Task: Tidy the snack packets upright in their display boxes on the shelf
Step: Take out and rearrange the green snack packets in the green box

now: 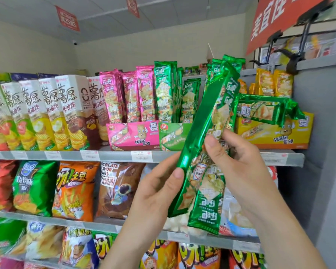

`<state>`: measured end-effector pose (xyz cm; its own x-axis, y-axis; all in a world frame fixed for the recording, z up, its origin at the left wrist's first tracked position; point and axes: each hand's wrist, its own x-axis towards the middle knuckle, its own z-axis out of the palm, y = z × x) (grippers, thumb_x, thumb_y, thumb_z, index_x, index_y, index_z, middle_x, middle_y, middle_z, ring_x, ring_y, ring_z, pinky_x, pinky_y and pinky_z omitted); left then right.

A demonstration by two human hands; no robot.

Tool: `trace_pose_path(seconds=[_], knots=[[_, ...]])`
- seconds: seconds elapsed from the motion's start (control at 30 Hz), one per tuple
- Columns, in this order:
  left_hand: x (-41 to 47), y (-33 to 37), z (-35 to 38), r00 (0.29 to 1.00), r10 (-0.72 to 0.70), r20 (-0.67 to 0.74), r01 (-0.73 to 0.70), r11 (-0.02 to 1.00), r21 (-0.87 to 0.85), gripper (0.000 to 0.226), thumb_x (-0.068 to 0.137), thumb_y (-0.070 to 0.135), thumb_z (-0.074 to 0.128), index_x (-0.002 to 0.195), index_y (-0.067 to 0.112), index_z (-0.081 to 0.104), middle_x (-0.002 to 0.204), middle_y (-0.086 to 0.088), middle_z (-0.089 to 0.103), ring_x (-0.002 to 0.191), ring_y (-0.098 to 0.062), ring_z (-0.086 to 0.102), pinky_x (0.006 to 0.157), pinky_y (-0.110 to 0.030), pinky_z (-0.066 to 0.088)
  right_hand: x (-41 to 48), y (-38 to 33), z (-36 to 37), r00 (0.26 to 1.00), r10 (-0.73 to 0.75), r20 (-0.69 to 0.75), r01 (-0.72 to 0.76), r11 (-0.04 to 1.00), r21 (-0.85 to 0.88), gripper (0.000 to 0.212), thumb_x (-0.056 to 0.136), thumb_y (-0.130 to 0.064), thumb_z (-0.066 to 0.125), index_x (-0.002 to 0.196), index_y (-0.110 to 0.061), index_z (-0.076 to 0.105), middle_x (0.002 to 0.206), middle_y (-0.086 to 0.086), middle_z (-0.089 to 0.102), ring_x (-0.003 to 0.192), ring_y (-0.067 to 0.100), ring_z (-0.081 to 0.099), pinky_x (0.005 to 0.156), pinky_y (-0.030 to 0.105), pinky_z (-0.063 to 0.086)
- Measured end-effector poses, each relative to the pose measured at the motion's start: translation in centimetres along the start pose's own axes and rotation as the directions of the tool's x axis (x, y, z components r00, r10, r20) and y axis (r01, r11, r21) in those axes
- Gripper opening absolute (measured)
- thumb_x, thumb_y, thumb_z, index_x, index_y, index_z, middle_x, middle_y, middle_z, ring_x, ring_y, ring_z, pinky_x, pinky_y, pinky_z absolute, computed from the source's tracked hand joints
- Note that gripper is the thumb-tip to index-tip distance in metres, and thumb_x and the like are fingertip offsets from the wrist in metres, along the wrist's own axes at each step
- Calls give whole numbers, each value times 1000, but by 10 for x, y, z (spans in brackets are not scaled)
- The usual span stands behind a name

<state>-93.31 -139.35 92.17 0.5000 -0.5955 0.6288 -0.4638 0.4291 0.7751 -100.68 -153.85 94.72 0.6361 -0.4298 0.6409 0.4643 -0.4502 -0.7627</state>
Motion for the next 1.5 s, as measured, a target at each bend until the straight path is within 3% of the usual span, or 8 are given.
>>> trace_pose_path(seconds=[0.1, 0.27, 0.43, 0.57, 0.77, 1.2, 1.3, 1.5], knots=[[0, -1, 1, 1000, 13, -7, -13, 1000, -26, 37, 86, 46, 65, 122, 42, 64, 125, 13, 66, 119, -5, 58, 91, -12, 45, 0, -2, 2, 1000, -5, -19, 5, 1000, 29, 20, 81, -65, 59, 95, -55, 69, 103, -31, 64, 108, -15, 53, 97, 12, 40], [-3, -8, 1, 998, -54, -28, 52, 996, -66, 36, 82, 44, 68, 118, 46, 64, 116, 9, 71, 110, -8, 65, 82, -15, 51, 0, 0, 4, 999, -10, -41, 11, 1000, 25, 47, 74, -66, 67, 111, -37, 67, 119, -3, 65, 114, 6, 60, 98, 38, 48], [-6, -15, -4, 985, -170, 14, 170, 973, -159, 34, 77, 37, 69, 110, 39, 62, 103, 4, 73, 95, -10, 67, 75, -15, 50, -4, 5, 5, 999, -34, -6, 34, 999, 22, 35, 78, -59, 68, 111, -52, 64, 122, -24, 61, 118, -11, 51, 98, 22, 41], [-3, -17, 1, 992, -92, -86, 85, 993, -84, 44, 72, 33, 76, 113, 30, 59, 109, -11, 69, 101, -31, 64, 87, -46, 53, -8, 8, 12, 1000, 13, 28, -17, 992, 122, 14, 82, -53, 60, 93, -59, 67, 104, -34, 61, 103, -20, 53, 80, -1, 39], [-6, -23, 18, 995, -1, -102, 0, 1000, -14, 54, 78, 34, 71, 129, 41, 54, 121, 10, 66, 114, -11, 62, 86, -21, 51, -13, 14, 25, 1000, 30, 10, -31, 988, 148, 36, 81, -62, 56, 109, -43, 67, 119, -3, 63, 114, 9, 59, 99, 41, 48], [8, -21, 7, 973, 151, -177, -107, 966, 237, 28, 91, 48, 48, 114, 37, 61, 109, 11, 68, 102, -9, 63, 81, -22, 51, -15, 23, 19, 995, 19, 98, -28, 995, 93, 34, 83, -59, 57, 111, -43, 68, 117, -4, 62, 114, 5, 58, 95, 25, 44], [18, -8, 2, 970, 176, -169, -141, 969, 201, 37, 92, 47, 48, 126, 35, 56, 114, 8, 65, 112, -13, 60, 84, -23, 53, -17, 23, 20, 997, -19, 79, 20, 1000, -8, 32, 79, -61, 58, 109, -51, 65, 112, -15, 56, 111, -5, 54, 85, 3, 39], [43, 8, 5, 952, 228, -204, -200, 969, 146, 37, 92, 42, 57, 125, 26, 58, 110, 8, 69, 106, -12, 65, 87, -27, 53, -24, 27, 27, 992, -111, 53, 121, 955, -271, 38, 76, -63, 62, 110, -47, 62, 119, -19, 45, 111, -10, 48, 85, -2, 32]])
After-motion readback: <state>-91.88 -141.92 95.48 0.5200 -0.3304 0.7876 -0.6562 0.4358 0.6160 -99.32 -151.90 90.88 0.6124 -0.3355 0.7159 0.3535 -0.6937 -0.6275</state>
